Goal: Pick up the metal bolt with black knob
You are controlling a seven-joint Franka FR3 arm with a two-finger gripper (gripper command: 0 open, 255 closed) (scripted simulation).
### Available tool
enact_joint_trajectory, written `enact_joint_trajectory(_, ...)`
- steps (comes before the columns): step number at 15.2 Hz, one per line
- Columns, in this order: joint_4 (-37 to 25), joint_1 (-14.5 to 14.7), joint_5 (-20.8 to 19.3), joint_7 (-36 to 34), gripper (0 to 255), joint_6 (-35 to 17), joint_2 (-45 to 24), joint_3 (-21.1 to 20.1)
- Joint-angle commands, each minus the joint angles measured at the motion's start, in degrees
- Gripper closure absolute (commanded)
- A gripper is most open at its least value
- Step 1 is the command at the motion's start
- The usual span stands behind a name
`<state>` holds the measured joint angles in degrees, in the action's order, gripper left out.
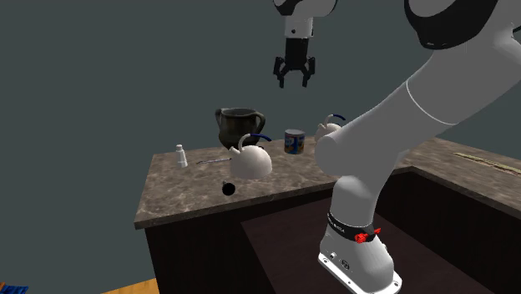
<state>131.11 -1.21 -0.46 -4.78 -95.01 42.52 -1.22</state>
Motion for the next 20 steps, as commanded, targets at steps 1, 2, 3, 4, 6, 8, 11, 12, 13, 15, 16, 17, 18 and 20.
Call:
enact_joint_trajectory(1,0.0,0.0,0.0,0.0,0,0.0,0.0,0.0)
enact_joint_trajectory(2,1.3,0.3,0.5,-0.8,0,-1.2,-0.2,-0.7)
enact_joint_trajectory(3,2.6,0.6,1.0,-1.6,0,-2.4,-0.5,-1.4)
enact_joint_trajectory(4,3.8,0.9,1.5,-2.3,0,-3.6,-0.9,-2.1)
enact_joint_trajectory(6,6.0,1.5,2.6,-3.9,0,-6.1,-1.8,-3.5)
enact_joint_trajectory(8,8.1,2.2,3.7,-5.4,0,-8.7,-3.0,-4.9)
enact_joint_trajectory(11,10.7,3.3,5.3,-7.7,0,-12.8,-5.3,-7.1)
enact_joint_trajectory(12,11.4,3.6,5.8,-8.4,0,-14.1,-6.2,-7.8)
enact_joint_trajectory(13,12.1,4.0,6.3,-9.2,0,-15.5,-7.2,-8.6)
enact_joint_trajectory(15,13.3,4.7,7.4,-10.7,0,-18.4,-9.4,-10.1)
enact_joint_trajectory(16,13.8,5.1,7.9,-11.4,0,-19.9,-10.7,-10.9)
enact_joint_trajectory(17,14.2,5.4,8.3,-12.1,0,-21.3,-12.0,-11.7)
enact_joint_trajectory(18,14.6,5.8,8.8,-12.9,0,-22.8,-13.4,-12.4)
enact_joint_trajectory(20,15.1,6.4,9.6,-14.4,0,-25.8,-16.3,-14.0)
